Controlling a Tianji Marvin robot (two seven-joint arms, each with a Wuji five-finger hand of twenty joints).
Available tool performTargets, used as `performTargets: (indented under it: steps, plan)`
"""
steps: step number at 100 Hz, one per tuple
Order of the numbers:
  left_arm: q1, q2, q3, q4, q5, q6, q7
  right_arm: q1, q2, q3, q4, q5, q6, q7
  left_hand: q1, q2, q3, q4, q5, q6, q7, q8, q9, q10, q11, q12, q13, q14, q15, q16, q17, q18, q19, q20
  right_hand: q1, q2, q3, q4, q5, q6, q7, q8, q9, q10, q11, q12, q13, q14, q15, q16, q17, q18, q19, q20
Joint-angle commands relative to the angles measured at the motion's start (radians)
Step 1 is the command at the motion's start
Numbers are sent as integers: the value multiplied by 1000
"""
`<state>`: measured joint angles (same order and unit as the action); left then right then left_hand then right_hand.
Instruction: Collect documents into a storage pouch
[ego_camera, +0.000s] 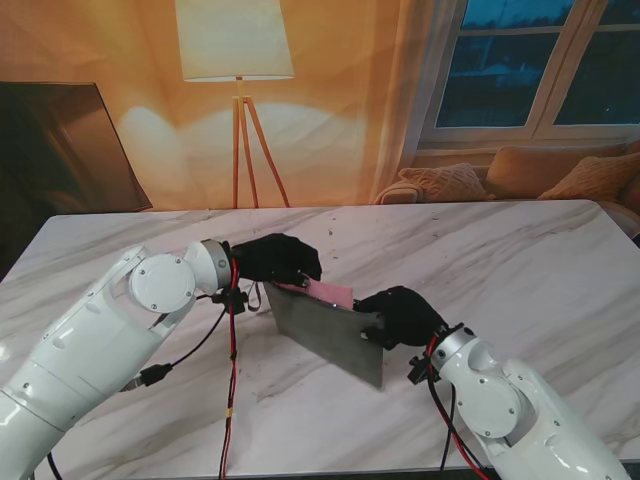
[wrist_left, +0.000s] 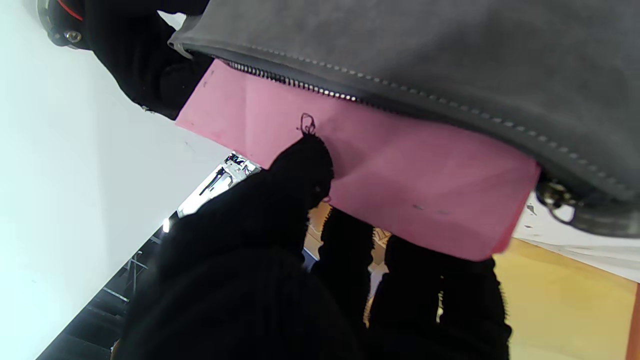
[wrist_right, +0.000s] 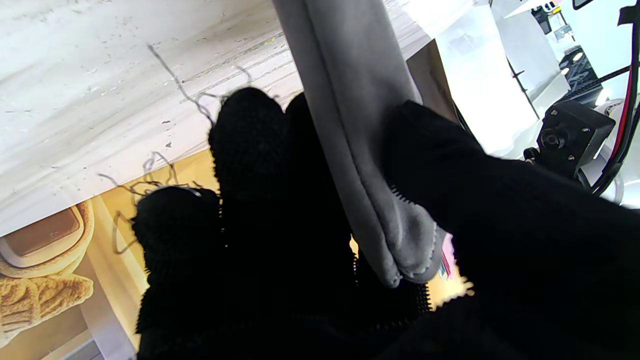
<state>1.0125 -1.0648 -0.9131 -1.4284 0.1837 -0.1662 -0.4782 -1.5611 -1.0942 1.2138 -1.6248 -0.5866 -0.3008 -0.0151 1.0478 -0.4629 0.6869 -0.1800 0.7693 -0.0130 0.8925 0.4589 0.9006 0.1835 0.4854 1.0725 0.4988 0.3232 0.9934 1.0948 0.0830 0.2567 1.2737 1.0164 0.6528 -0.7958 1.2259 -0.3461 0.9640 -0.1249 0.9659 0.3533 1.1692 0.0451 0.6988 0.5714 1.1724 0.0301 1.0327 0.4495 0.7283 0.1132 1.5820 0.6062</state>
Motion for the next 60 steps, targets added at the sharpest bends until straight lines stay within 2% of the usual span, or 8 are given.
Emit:
performTargets:
  steps: [1, 9, 21, 38, 49, 60]
  plan:
    - [0, -4, 8, 7, 14, -11, -4, 0, -4, -1, 5, -2, 1, 8, 2, -6, 59, -12, 50, -2, 14, -34, 50, -15, 14, -15, 46, 28, 21, 4, 12, -30, 31, -4, 13, 53, 35, 46, 32, -103, 85, 14, 26, 14, 18, -2, 5, -33, 2, 14, 4, -7, 30, 14]
    - [-4, -4, 20, 12, 32, -23, 5, 0, -4, -1, 6, 0, 2, 6, -27, -31, 105, -23, 60, 7, 7, -73, 79, -13, 8, -46, 70, 29, 42, 4, 33, -24, 42, 1, 12, 54, 35, 45, 31, -100, 84, 12, 26, 14, 19, -3, 4, -32, 1, 14, 3, -8, 29, 14]
    - [-15, -5, 44, 26, 52, -39, 12, 0, -6, -1, 8, 1, -1, 0, -70, -72, 173, -38, 75, 25, 8, -111, 142, -5, 12, -116, 145, 25, 143, 48, 91, -12, 97, 62, 11, 53, 35, 46, 30, -97, 84, 8, 25, 14, 20, -5, 3, -30, 2, 14, 3, -9, 29, 14]
    - [-24, -11, 73, 51, 82, -61, 44, 1, -7, -1, 12, -2, -6, -8, -101, -109, 232, -50, 96, 30, 17, -132, 212, -17, -7, -223, 194, 24, 145, 35, 133, -2, 105, 85, 11, 54, 35, 45, 29, -98, 85, 6, 24, 15, 21, -6, 3, -31, 3, 14, 3, -9, 29, 14]
    - [-20, -21, 82, 66, 91, -63, 84, 2, -7, 0, 14, -3, -7, -11, -89, -111, 242, -56, 101, 21, 49, -133, 231, -8, 39, -298, 232, 34, 141, 0, 166, 13, 119, 81, 12, 53, 35, 46, 30, -97, 86, 5, 24, 16, 22, -6, 3, -30, 3, 14, 3, -9, 29, 14]
    - [-9, -35, 82, 67, 64, -39, 114, 1, -7, -1, 14, -2, -5, -9, -57, -67, 197, -51, 88, 1, 76, -66, 231, 22, 95, -316, 264, 59, 164, -3, 192, 41, 139, 97, 11, 53, 34, 45, 30, -95, 87, 4, 24, 16, 23, -7, 3, -31, 3, 14, 3, -9, 29, 14]
